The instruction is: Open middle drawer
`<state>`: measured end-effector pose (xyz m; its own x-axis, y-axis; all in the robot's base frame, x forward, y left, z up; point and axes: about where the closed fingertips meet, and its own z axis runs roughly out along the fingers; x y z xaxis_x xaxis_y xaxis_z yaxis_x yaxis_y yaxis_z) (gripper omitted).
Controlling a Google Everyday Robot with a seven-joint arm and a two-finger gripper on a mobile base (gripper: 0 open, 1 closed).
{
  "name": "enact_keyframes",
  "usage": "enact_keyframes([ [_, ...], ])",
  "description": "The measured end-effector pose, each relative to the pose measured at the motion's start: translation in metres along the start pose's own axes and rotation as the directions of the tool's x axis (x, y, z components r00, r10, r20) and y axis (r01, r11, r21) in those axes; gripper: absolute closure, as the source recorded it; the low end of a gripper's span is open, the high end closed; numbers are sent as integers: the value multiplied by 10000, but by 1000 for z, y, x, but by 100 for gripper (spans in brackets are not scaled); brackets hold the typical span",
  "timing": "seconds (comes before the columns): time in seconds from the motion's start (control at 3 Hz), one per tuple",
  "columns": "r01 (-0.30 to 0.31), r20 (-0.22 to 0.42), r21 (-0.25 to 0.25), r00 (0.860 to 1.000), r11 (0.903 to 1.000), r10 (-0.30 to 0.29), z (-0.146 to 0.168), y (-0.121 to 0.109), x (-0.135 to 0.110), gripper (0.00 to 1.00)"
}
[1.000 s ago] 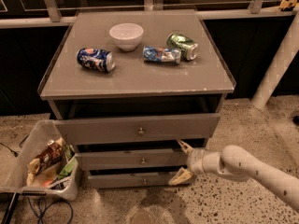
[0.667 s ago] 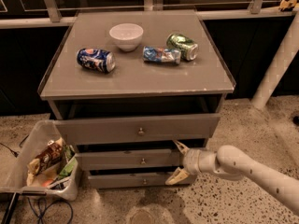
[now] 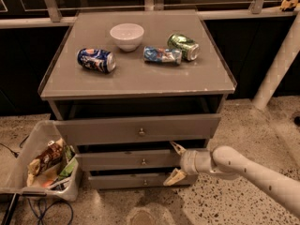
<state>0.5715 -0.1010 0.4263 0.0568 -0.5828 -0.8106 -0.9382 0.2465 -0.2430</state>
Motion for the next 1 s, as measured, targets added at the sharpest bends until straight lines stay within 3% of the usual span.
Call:
enact_keyframes([
  [0.67, -111, -722, -174, 9973, 9998, 98, 0, -10, 20, 0],
  [1.0, -130, -748, -179, 9971, 9998, 116, -1, -10, 21, 18],
])
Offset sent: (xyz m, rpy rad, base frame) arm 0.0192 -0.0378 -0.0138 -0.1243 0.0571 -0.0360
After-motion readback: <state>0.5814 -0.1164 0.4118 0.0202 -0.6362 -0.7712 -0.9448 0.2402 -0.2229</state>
